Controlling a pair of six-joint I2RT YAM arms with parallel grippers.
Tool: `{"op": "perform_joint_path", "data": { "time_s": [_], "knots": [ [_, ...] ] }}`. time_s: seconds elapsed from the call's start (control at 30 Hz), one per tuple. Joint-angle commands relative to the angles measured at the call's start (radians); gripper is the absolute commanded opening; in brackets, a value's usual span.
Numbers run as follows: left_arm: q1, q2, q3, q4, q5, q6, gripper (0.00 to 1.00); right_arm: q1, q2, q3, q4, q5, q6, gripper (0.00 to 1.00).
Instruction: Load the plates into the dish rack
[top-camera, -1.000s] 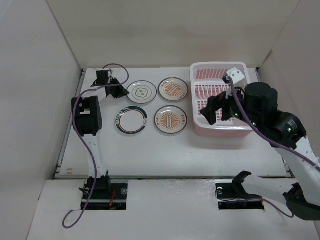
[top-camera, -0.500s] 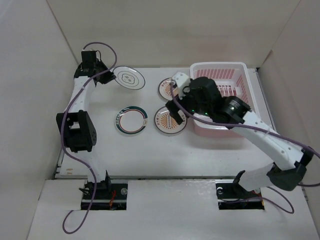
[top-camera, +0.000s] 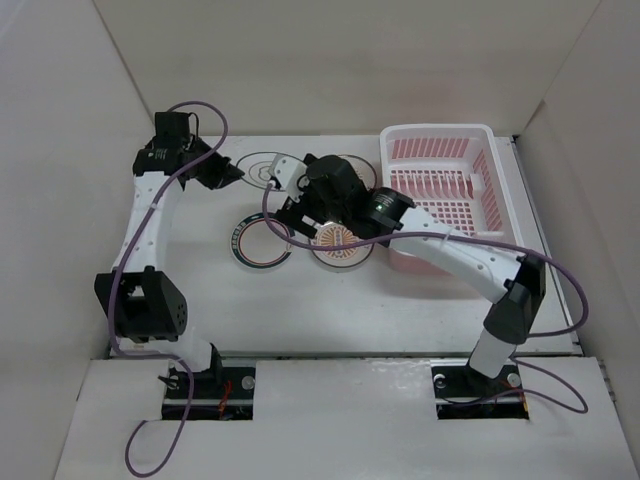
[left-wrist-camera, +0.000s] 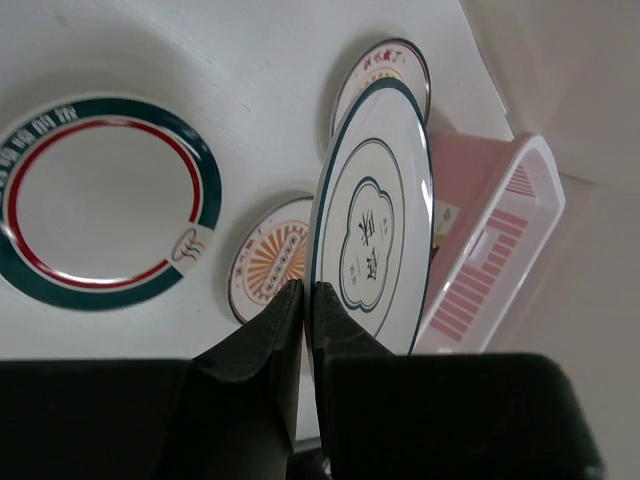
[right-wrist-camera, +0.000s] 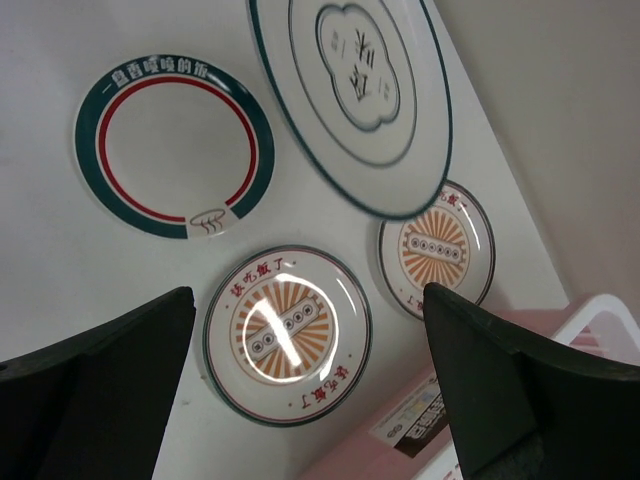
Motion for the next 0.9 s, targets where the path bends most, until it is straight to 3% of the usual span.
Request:
{"op": "perform_joint_path", "data": {
  "time_s": [0.0,0.2,0.3,0.33,0.4,0.47,0.5,0.63,0.67,0.73,0.83,0.87],
  "knots": [
    [-0.011,-0.119,-0.018,0.001,0.087,-0.088,0.00,0.031,0.025,0.086,0.118,0.037,-0.037,1.00],
    [-0.031,-0.174,-0.009,-0.019,0.098,-0.100,0.00,0.031,0.103,0.107,0.159,0.048,-0.051,0.99],
    [-0.031,-0.199,0.003,-0.045,0.089,-0.100,0.00,0.031,0.146,0.133,0.169,0.112,-0.051,0.89],
    [-0.031,-0.199,0.003,-0.045,0.089,-0.100,0.00,0.031,0.157,0.145,0.178,0.139,-0.041,0.78],
    [-0.031,-0.208,0.003,-0.054,0.089,-0.100,0.00,0.031,0.175,0.170,0.178,0.140,-0.040,0.66],
    [-0.031,-0.217,-0.010,-0.054,0.089,-0.100,0.00,0.031,0.189,0.191,0.169,0.140,-0.040,0.37],
    [-0.031,-0.217,-0.010,-0.054,0.089,-0.091,0.00,0.040,0.200,0.201,0.160,0.140,-0.040,0.29],
    [-0.031,-0.228,-0.020,-0.054,0.075,-0.091,0.00,0.051,0.200,0.219,0.170,0.140,-0.030,0.17],
    [-0.031,-0.228,-0.020,-0.054,0.066,-0.082,0.00,0.051,0.200,0.219,0.170,0.140,-0.030,0.08],
    [-0.022,-0.228,-0.020,-0.054,0.066,-0.082,0.00,0.060,0.200,0.219,0.170,0.140,-0.030,0.01],
    [-0.012,-0.228,-0.029,0.002,0.066,-0.073,0.00,0.069,0.189,0.210,0.170,0.131,-0.008,0.00],
    [-0.012,-0.240,-0.044,0.028,0.084,-0.073,0.11,0.078,0.165,0.210,0.170,0.131,-0.008,0.00]
  ]
}}
